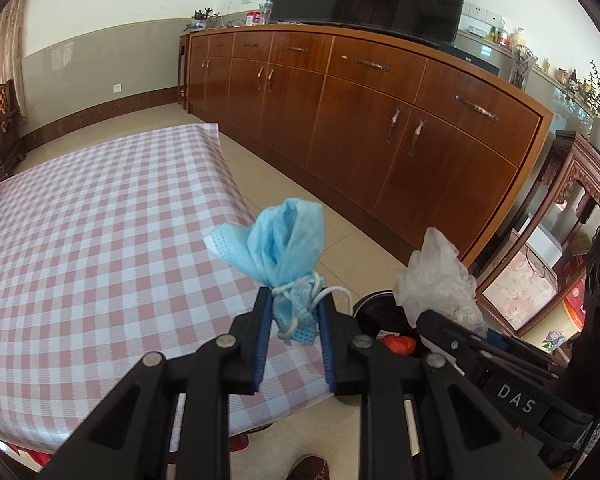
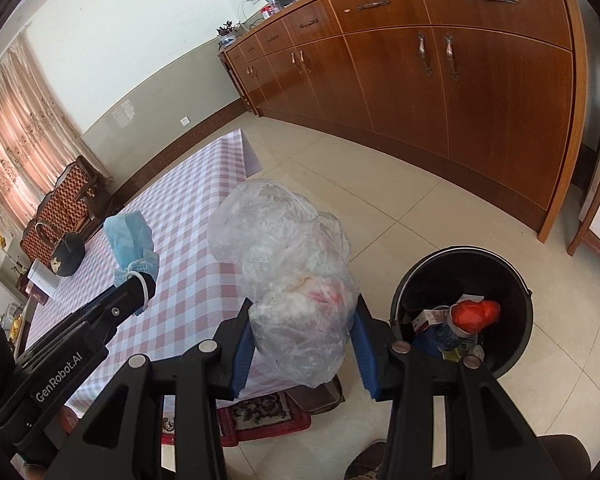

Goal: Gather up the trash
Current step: 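Carry the face mask and plastic bag over the black bin and open both tools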

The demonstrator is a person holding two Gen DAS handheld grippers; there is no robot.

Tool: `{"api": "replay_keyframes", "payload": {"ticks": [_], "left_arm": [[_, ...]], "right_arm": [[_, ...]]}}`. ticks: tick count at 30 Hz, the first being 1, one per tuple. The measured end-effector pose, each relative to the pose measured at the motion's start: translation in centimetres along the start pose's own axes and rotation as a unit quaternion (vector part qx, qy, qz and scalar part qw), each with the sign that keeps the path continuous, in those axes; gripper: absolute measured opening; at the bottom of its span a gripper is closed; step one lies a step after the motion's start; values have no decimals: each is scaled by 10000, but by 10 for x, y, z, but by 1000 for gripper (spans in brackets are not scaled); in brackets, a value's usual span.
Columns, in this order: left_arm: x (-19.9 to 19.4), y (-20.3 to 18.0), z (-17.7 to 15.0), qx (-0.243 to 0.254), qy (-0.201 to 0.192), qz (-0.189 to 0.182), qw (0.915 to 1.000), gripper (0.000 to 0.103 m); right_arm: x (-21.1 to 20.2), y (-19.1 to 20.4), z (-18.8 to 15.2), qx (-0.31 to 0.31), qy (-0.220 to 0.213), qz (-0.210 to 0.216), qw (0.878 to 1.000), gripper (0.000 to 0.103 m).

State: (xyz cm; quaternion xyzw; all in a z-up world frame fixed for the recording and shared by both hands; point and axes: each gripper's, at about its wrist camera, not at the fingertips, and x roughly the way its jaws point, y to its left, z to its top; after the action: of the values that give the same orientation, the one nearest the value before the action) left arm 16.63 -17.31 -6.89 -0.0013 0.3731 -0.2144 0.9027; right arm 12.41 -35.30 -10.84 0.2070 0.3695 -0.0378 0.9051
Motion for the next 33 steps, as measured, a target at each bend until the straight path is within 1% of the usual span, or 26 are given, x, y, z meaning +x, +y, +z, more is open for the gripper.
{"api": "replay_keyframes", "payload": {"ticks": [8,16,26,33], "left_arm": [[17,-36,-8,249,216,-220,9992,24],[36,-63,-16,452,442,-351,9974,24],[66,-95,-27,669,735,-407,9942,24],[86,-112,-35,777,982,-420,9912,24]], "right_arm": [[-7,-46,-1,409,-34,-259,9988,46],[-9,-86,-5,754,9,-473,9960,46],[-6,-134,-11,1243,112,-690,9898,46],[0,-158,-14,1527,247,-799,9847,46]]}}
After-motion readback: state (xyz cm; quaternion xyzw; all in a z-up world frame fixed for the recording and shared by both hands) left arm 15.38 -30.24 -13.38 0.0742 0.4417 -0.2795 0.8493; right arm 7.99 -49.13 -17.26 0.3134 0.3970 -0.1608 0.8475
